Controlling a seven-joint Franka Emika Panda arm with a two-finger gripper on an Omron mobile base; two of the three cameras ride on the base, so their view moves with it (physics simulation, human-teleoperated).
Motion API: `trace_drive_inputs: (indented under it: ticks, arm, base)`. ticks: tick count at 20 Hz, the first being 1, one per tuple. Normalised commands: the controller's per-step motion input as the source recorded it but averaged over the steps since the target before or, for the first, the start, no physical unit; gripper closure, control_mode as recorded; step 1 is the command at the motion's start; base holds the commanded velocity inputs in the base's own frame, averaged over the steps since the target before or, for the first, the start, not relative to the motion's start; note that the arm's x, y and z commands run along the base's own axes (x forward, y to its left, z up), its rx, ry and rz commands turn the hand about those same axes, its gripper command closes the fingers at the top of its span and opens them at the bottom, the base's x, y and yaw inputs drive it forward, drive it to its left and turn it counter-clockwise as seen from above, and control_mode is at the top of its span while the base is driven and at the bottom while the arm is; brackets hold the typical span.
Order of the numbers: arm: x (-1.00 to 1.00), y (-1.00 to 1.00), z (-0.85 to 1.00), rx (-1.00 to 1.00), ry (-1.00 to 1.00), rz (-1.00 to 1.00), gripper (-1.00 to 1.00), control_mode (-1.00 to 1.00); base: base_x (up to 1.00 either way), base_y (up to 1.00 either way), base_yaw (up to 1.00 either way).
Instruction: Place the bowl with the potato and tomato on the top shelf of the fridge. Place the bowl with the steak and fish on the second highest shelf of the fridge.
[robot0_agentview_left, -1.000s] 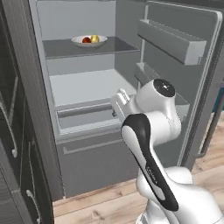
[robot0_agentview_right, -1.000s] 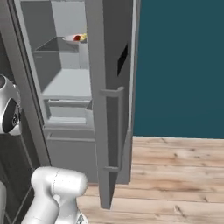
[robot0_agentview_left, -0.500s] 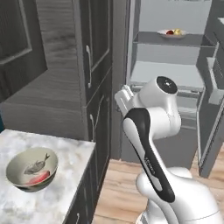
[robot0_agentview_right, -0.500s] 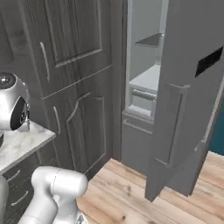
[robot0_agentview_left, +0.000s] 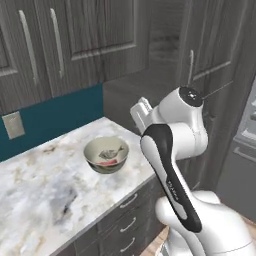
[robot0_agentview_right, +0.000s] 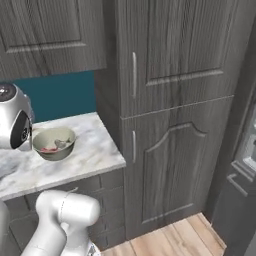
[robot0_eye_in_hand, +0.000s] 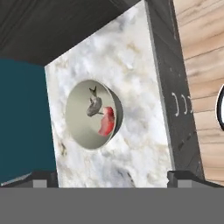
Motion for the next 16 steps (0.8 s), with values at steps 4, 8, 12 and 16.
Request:
trace_drive_inputs:
  ticks: [4, 8, 12, 16]
  arm:
    - [0.00, 0.00, 0.00, 0.00, 0.00, 0.00, -1.00, 1.00]
    - [0.00, 0.00, 0.00, 0.00, 0.00, 0.00, -1.00, 1.00]
    - [0.00, 0.00, 0.00, 0.00, 0.00, 0.00, -1.00, 1.00]
    - [0.30, -0.20, -0.09, 0.00, 0.01, 0.04, -1.00, -1.00]
  base:
    - [0.76, 0.00, 0.49]
    - [0.41, 0.00, 0.09]
    - [0.77, -0.10, 0.02]
    - [0.04, 0.00, 0.00]
